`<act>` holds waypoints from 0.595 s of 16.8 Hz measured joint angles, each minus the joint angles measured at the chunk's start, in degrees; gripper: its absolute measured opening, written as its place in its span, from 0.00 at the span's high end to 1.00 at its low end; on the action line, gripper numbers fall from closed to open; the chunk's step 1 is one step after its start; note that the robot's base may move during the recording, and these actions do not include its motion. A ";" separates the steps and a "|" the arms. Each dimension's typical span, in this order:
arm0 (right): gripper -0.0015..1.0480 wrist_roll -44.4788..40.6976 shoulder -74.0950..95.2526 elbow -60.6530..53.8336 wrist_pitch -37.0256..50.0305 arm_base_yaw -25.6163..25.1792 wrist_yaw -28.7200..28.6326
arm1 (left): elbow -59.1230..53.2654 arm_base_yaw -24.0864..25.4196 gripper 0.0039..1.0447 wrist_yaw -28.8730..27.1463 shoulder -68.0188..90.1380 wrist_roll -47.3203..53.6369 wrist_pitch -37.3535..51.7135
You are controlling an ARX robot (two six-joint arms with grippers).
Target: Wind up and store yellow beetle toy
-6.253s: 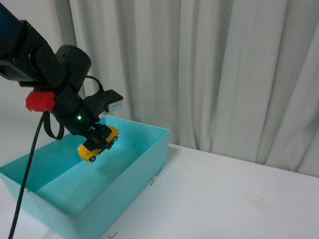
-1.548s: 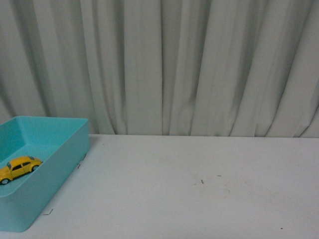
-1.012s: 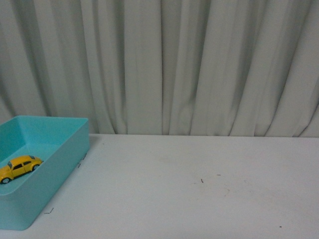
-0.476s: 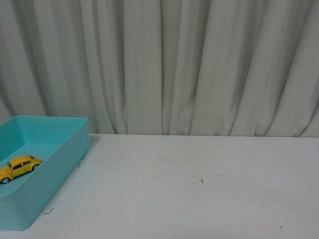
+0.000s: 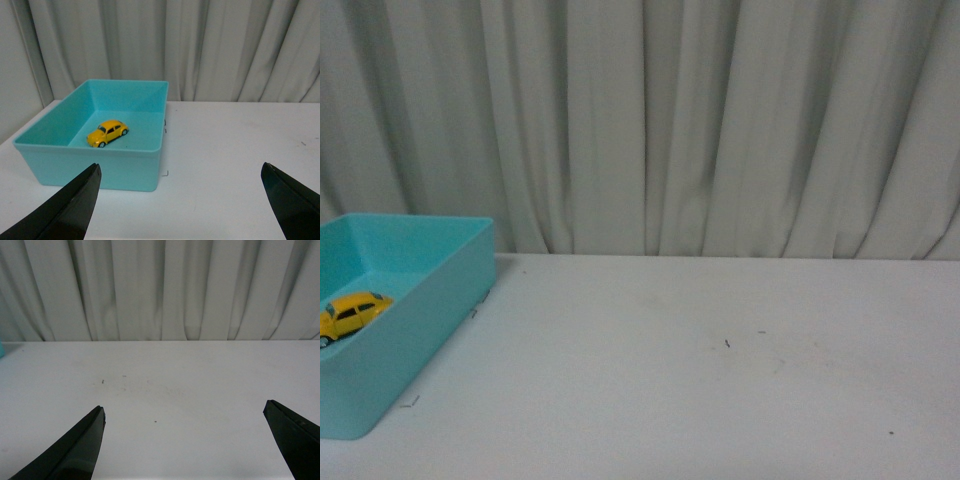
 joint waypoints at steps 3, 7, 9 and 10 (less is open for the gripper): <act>0.06 0.02 0.00 0.00 -0.07 0.00 -0.02 | 0.00 0.00 0.06 -0.02 0.00 -0.04 -0.11; 0.06 0.04 0.00 0.00 -0.11 0.00 -0.02 | 0.00 0.00 0.06 0.00 0.00 -0.13 -0.13; 0.06 0.00 0.00 0.00 0.04 0.00 -0.02 | 0.00 0.00 0.06 0.04 0.00 -0.11 -0.15; 0.06 0.04 0.00 0.00 -0.07 0.00 -0.02 | 0.00 0.00 0.06 0.00 0.00 -0.11 -0.11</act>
